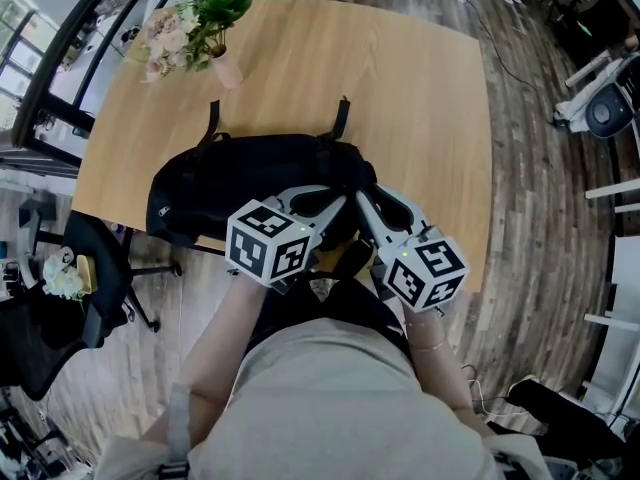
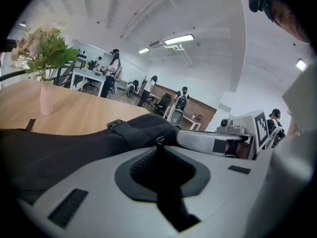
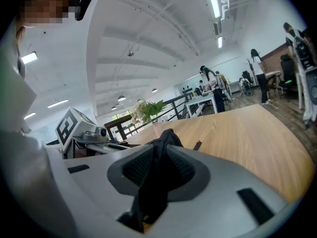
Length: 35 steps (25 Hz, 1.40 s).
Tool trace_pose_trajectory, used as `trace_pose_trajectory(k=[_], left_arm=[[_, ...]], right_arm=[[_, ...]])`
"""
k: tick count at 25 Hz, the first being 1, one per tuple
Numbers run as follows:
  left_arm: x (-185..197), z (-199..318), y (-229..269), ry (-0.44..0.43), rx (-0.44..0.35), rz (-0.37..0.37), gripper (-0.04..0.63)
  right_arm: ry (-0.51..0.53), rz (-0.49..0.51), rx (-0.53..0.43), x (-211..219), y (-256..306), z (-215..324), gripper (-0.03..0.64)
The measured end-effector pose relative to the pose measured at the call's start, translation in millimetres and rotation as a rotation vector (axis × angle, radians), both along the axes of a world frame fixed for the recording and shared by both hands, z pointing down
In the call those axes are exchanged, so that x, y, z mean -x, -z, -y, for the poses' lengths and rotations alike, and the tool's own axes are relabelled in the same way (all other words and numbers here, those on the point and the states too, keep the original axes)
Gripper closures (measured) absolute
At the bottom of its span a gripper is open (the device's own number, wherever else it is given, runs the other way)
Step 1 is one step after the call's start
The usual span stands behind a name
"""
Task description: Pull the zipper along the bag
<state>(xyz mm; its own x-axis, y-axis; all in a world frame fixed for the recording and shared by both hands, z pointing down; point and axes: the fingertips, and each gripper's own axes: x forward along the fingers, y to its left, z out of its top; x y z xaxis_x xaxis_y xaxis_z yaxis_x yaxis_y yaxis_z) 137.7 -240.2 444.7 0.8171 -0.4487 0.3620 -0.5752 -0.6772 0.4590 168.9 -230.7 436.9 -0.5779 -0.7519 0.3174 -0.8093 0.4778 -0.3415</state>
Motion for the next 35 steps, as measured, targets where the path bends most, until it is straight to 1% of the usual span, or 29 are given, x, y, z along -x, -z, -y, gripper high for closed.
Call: trace_pose_trajectory(k=[5, 14, 22, 28, 33, 35], left_arm=[[-1, 4, -4, 0.032, 0.009, -0.006, 0.545], [-4, 11, -3, 0.05, 0.016, -0.02, 0.545], [-4, 4, 7, 0.049, 0.04, -0.119, 0.546], [-2, 5, 15, 0.098, 0.058, -0.2, 0.546], [-3, 7, 11, 0.109, 0.064, -0.182, 0.546], [-4, 7, 8, 0.107, 0.053, -0.151, 0.546]], right_arm=[[0.004, -0.001, 0.001, 1, -1, 1, 0.526], [-0.012, 0.006, 0.008, -2, -3, 8, 0.528], [-0.013, 0.005, 0.011, -5, -5, 9, 0.528], [-0.004, 0.005, 0.011, -5, -5, 8, 0.528], [0.001, 0.006, 0.012, -4, -4, 9, 0.528], [0.005, 0.006, 0.012, -3, -5, 9, 0.528]])
